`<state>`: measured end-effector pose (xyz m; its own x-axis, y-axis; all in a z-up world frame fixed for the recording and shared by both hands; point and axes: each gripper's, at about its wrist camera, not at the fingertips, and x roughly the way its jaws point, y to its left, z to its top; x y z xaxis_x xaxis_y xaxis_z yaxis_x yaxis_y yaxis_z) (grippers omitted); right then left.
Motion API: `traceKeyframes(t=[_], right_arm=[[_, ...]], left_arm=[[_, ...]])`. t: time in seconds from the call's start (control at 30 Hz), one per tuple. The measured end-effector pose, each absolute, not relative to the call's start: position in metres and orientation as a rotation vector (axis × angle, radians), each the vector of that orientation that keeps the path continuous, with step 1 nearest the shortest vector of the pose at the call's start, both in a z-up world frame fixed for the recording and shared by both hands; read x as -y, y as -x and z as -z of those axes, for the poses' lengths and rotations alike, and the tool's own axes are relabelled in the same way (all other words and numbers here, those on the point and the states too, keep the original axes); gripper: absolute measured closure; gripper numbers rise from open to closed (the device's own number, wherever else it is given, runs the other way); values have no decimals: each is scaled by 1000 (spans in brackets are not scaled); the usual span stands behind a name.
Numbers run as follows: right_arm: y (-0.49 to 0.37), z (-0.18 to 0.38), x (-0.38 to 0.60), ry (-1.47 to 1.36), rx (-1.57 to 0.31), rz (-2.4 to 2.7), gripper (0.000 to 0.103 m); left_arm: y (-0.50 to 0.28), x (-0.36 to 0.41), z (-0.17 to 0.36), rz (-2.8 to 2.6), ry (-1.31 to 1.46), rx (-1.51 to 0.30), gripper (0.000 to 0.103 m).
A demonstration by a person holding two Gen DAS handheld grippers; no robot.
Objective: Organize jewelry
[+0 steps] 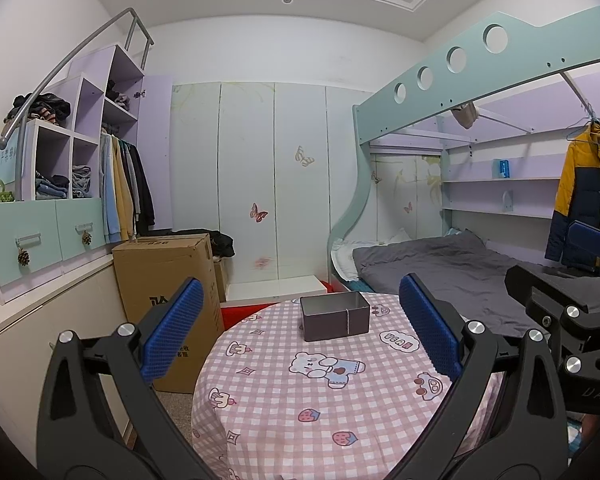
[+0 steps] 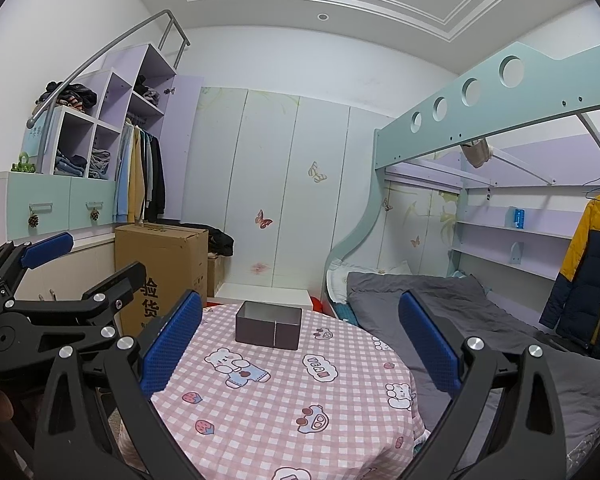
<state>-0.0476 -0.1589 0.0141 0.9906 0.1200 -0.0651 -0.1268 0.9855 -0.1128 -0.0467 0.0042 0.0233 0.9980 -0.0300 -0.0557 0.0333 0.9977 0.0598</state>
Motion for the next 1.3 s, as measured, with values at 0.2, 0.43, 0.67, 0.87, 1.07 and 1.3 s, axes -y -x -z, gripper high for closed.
traceKeyframes(t=[0.2,0.43,0.67,0.87,1.07,1.3], right_arm=[[48,-14,159,118,-58,-124,8],[48,-13,159,117,-59,-123,8],[48,-13,159,116,-59,-124,8],[48,-13,159,116,-59,-123,8],[48,-13,159,116,-60,-122,8],[49,-12,158,118,-59,-119,8]], left_arm=[[47,-4,-23,32,-61,-55,7],[47,-4,-23,32,-61,-54,7],[47,-4,-22,33,-61,-55,7],[47,-4,-22,33,-61,-55,7],[47,-4,-22,32,-62,-56,7],[47,-4,-22,31,-62,-56,7]])
